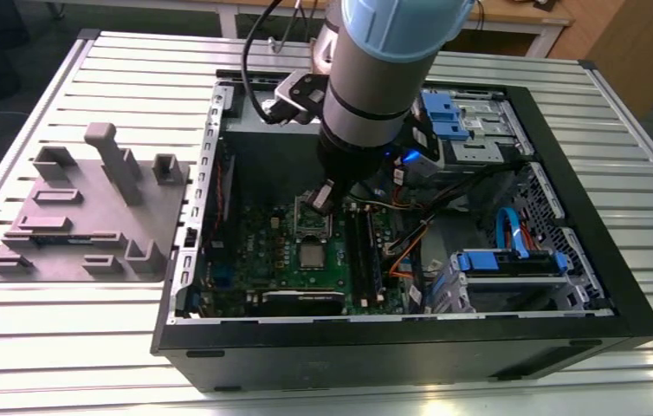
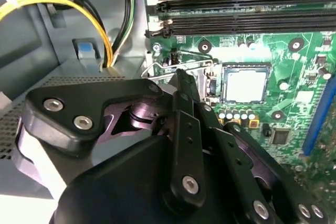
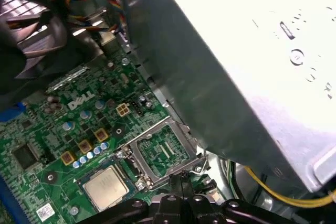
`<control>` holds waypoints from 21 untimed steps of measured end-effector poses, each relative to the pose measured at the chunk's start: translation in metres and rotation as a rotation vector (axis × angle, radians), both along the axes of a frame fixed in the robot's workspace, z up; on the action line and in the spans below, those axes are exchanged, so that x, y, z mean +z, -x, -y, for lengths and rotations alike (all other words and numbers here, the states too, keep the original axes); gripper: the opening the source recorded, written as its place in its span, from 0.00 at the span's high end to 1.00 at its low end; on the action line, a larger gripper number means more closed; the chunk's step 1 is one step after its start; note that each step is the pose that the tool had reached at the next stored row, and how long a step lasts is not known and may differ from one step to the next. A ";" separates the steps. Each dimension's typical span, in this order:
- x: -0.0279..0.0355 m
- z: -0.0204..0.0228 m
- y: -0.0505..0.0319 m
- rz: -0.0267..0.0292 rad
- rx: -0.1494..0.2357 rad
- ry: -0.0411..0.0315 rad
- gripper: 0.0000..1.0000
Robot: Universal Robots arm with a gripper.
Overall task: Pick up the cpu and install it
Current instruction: 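Close the cpu cover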
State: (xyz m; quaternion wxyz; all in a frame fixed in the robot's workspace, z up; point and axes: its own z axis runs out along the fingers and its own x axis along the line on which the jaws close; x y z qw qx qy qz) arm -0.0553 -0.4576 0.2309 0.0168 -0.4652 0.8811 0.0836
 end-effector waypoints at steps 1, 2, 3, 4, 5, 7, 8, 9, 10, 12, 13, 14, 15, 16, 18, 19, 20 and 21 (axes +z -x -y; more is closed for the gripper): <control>-0.0002 0.0000 -0.0008 0.0001 0.006 0.0001 0.90; -0.0005 0.0000 -0.0018 0.0000 0.006 0.0000 0.90; -0.0010 0.0000 -0.0032 0.0000 0.006 -0.0003 0.90; -0.0016 -0.0001 -0.0047 0.0001 0.004 -0.0003 0.90; -0.0022 -0.0004 -0.0056 0.0000 0.000 -0.0002 0.90; -0.0031 -0.0008 -0.0061 0.0000 -0.017 -0.0002 0.90; -0.0036 -0.0009 -0.0063 0.0000 -0.027 -0.0002 0.90; -0.0041 -0.0010 -0.0063 0.0000 -0.039 -0.0001 0.90; -0.0045 -0.0012 -0.0063 0.0001 -0.051 -0.0001 0.90; -0.0057 -0.0016 -0.0064 0.0000 -0.076 -0.0002 0.90; -0.0063 -0.0018 -0.0063 0.0001 -0.087 -0.0002 0.90; -0.0068 -0.0020 -0.0064 0.0000 -0.099 -0.0002 0.90; -0.0073 -0.0022 -0.0064 0.0000 -0.110 -0.0001 0.90; -0.0077 -0.0024 -0.0064 0.0000 -0.122 -0.0001 0.90; -0.0085 -0.0028 -0.0063 0.0000 -0.146 0.0000 0.90; -0.0087 -0.0029 -0.0063 0.0000 -0.158 0.0000 0.90; -0.0089 -0.0031 -0.0063 -0.0001 -0.171 0.0001 0.90; -0.0092 -0.0033 -0.0063 0.0000 -0.184 -0.0001 0.90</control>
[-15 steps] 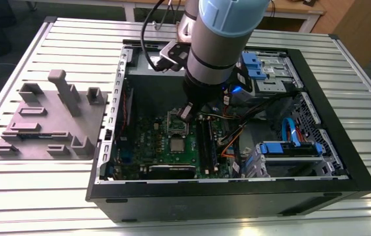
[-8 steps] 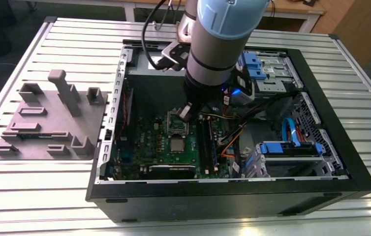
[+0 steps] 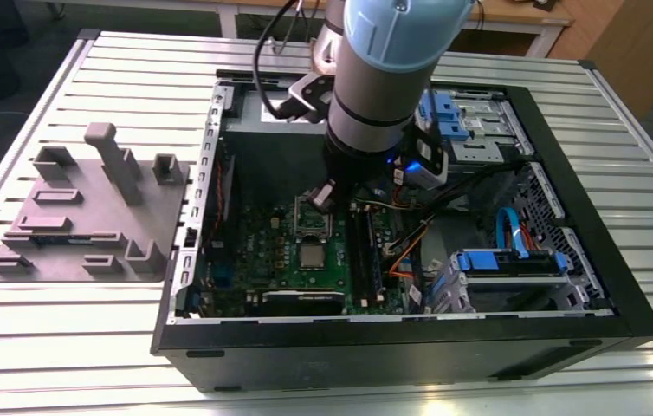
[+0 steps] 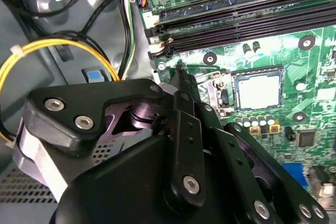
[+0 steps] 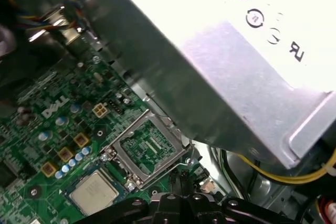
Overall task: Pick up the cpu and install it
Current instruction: 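Close the cpu cover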
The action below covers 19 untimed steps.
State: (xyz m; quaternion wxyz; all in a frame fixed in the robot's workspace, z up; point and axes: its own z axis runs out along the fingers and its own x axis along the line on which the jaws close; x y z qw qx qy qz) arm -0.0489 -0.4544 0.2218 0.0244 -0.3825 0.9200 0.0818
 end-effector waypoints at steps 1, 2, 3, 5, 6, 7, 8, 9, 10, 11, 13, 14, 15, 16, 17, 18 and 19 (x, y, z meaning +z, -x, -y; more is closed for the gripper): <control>-0.0002 -0.0002 0.0000 0.0000 -0.012 -0.0002 0.90; -0.0002 -0.0002 -0.0001 0.0000 -0.019 0.0001 0.90; -0.0002 -0.0002 -0.0001 0.0000 -0.020 0.0001 0.90; -0.0001 -0.0003 -0.0001 0.0000 -0.020 0.0002 0.90; -0.0001 -0.0003 -0.0001 0.0000 -0.020 0.0001 0.90; -0.0001 -0.0003 -0.0001 0.0000 -0.020 0.0001 0.90; -0.0001 -0.0003 -0.0001 0.0000 -0.020 0.0001 0.90; -0.0001 -0.0003 -0.0001 0.0000 -0.020 0.0002 0.90; -0.0002 -0.0007 -0.0003 0.0000 -0.021 0.0000 0.90; -0.0001 -0.0015 -0.0005 0.0000 -0.022 0.0002 0.90; -0.0005 -0.0042 -0.0011 -0.0003 -0.023 0.0002 0.90; -0.0007 -0.0056 -0.0014 -0.0007 -0.024 0.0002 0.90; -0.0011 -0.0067 -0.0019 -0.0011 -0.024 0.0001 0.90; -0.0014 -0.0075 -0.0027 -0.0015 -0.025 0.0001 0.90; -0.0016 -0.0083 -0.0038 -0.0022 -0.026 0.0001 0.90; -0.0018 -0.0091 -0.0044 -0.0026 -0.028 0.0001 0.90; -0.0020 -0.0097 -0.0046 -0.0027 -0.033 0.0001 0.90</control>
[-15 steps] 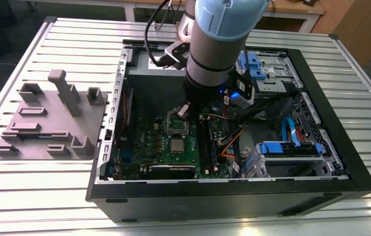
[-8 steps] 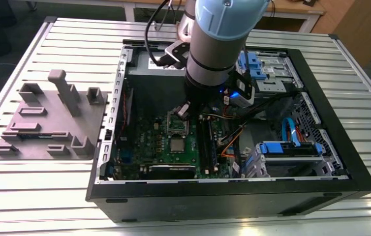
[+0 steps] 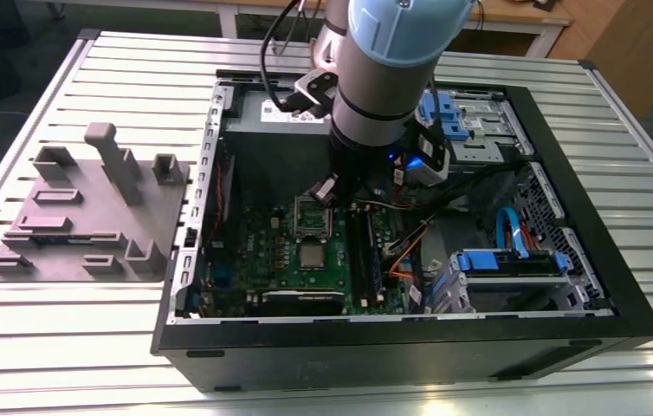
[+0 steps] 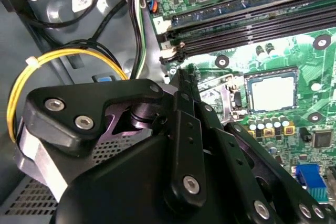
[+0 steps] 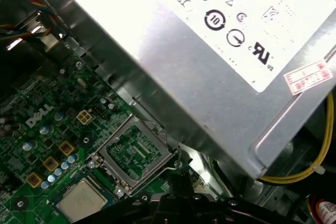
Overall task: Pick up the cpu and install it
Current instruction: 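Close the cpu cover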
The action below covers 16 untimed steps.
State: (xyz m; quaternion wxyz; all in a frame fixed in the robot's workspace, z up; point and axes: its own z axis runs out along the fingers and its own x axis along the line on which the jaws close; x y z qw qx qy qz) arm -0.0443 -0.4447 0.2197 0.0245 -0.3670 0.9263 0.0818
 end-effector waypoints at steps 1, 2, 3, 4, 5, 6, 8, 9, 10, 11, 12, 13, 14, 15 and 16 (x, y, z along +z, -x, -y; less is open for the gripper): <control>-0.0002 -0.0004 0.0000 -0.0001 -0.008 0.0000 0.90; -0.0004 -0.0008 0.0000 -0.0001 -0.017 0.0000 0.90; -0.0006 -0.0013 -0.0001 -0.0003 -0.024 0.0001 0.90; -0.0010 -0.0021 -0.0002 -0.0007 -0.027 0.0001 0.90; -0.0014 -0.0027 -0.0004 -0.0011 -0.028 0.0000 0.90; -0.0021 -0.0030 -0.0005 -0.0017 -0.029 -0.0006 0.90; -0.0030 -0.0033 -0.0006 -0.0023 -0.029 -0.0017 0.90; -0.0035 -0.0035 -0.0006 -0.0025 -0.029 -0.0023 0.90; -0.0039 -0.0037 -0.0007 -0.0026 -0.029 -0.0028 0.90; -0.0043 -0.0040 -0.0008 -0.0027 -0.029 -0.0033 0.90; -0.0048 -0.0043 -0.0009 -0.0028 -0.029 -0.0039 0.90; -0.0052 -0.0046 -0.0010 -0.0028 -0.029 -0.0042 0.90; -0.0056 -0.0047 -0.0011 -0.0028 -0.029 -0.0048 0.90; -0.0057 -0.0046 -0.0011 -0.0031 -0.029 -0.0061 0.90; -0.0057 -0.0047 -0.0012 -0.0032 -0.029 -0.0074 0.90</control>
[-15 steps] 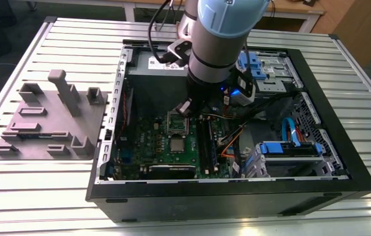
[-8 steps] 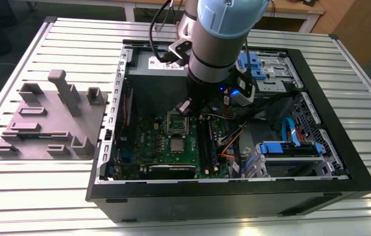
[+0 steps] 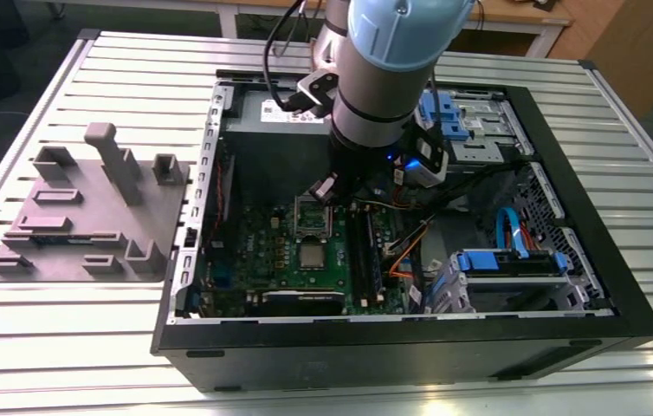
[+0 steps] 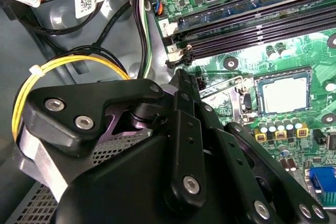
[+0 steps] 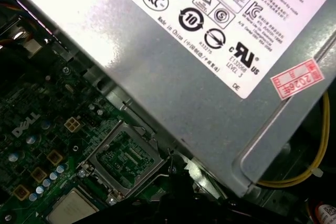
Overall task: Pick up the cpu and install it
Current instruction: 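Close the cpu cover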
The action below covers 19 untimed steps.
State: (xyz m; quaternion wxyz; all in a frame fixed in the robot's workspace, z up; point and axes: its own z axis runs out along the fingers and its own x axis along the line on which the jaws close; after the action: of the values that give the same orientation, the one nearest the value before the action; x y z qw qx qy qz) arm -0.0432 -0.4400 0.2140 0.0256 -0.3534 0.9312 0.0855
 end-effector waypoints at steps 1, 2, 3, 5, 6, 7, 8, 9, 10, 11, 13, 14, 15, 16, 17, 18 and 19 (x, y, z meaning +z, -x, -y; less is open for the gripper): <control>0.0000 0.0000 0.0000 0.0000 0.000 -0.0002 0.90; 0.0000 -0.0001 0.0000 -0.0001 0.000 -0.0003 0.90; -0.0001 -0.0001 0.0000 -0.0001 0.000 -0.0006 0.90; -0.0001 -0.0001 0.0000 -0.0001 0.000 -0.0008 0.90; -0.0001 0.0000 0.0000 -0.0001 0.000 -0.0009 0.90; -0.0001 0.0000 0.0000 -0.0001 0.000 -0.0008 0.90; -0.0001 -0.0001 0.0000 -0.0001 0.000 -0.0009 0.90; -0.0001 -0.0001 0.0000 -0.0001 0.000 -0.0009 0.90; -0.0001 -0.0001 0.0000 -0.0001 0.000 -0.0010 0.90; -0.0001 -0.0001 0.0000 -0.0001 0.000 -0.0009 0.90; -0.0001 -0.0001 0.0000 -0.0001 0.000 -0.0011 0.90; -0.0001 0.0000 0.0000 -0.0001 0.000 -0.0012 0.90; -0.0001 -0.0001 0.0000 -0.0001 0.000 -0.0013 0.90; -0.0001 -0.0001 0.0000 -0.0001 0.000 -0.0012 0.90; -0.0001 -0.0001 0.0000 -0.0001 0.000 -0.0013 0.90; -0.0001 -0.0001 0.0000 -0.0001 0.000 -0.0012 0.90; -0.0001 -0.0001 0.0000 -0.0001 0.000 -0.0015 0.90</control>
State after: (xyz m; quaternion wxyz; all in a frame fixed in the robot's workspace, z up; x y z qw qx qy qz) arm -0.0432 -0.4400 0.2139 0.0258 -0.3534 0.9311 0.0862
